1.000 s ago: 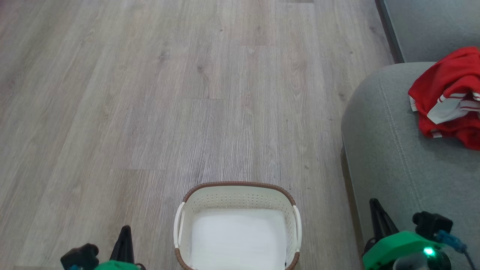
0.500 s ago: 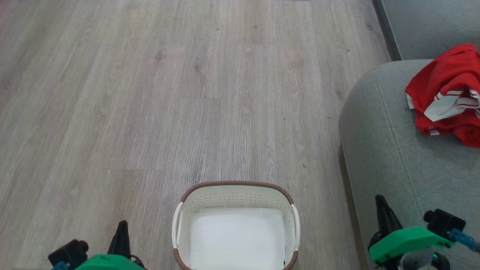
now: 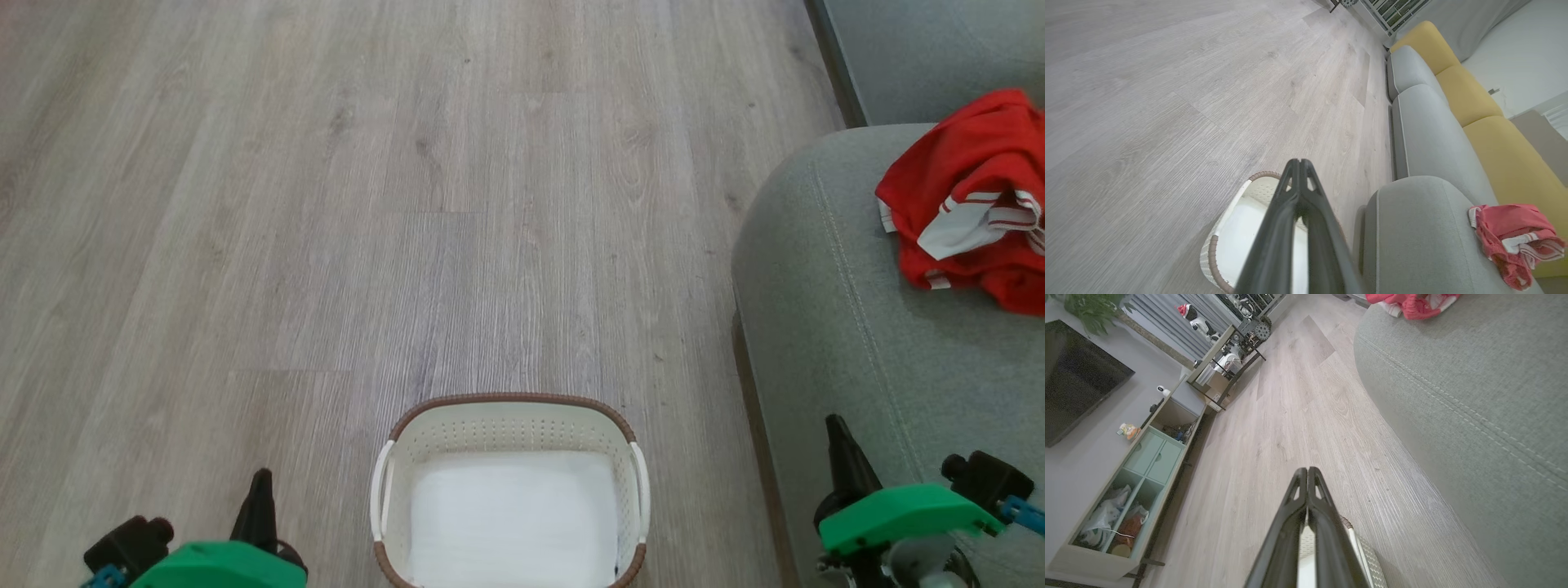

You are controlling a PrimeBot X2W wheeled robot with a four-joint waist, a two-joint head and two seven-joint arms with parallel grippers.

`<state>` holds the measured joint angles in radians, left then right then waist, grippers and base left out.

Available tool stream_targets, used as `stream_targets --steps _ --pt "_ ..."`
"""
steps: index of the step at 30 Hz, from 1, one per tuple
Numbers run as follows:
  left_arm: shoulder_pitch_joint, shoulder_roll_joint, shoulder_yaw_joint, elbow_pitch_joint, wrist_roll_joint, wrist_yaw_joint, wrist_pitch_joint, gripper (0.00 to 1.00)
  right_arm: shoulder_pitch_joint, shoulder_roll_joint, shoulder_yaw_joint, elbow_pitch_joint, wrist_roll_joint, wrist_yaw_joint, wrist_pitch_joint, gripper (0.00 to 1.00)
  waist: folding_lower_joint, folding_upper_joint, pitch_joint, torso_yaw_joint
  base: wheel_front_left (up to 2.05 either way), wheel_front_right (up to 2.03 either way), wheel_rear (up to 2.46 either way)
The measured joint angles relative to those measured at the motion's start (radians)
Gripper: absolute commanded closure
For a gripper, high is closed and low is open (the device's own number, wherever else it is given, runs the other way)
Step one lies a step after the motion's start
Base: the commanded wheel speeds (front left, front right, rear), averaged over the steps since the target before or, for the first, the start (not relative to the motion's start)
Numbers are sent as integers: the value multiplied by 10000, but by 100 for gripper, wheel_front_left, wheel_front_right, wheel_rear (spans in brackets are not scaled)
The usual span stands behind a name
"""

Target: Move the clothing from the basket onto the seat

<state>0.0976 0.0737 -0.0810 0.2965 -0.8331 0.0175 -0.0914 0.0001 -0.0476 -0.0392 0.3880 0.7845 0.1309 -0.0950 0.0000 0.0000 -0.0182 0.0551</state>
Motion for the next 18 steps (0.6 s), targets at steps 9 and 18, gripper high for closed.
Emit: stream_targets --steps 9,18 --pt "-216 -44 244 -23 -957 -186 261 100 -106 0 -142 -127 1028 0 267 100 0 0 28 -69 0 0 0" --pt "-383 -88 353 -31 -1808 -314 474 100 -109 0 -230 -263 1919 0 502 100 0 0 51 -132 0 0 0"
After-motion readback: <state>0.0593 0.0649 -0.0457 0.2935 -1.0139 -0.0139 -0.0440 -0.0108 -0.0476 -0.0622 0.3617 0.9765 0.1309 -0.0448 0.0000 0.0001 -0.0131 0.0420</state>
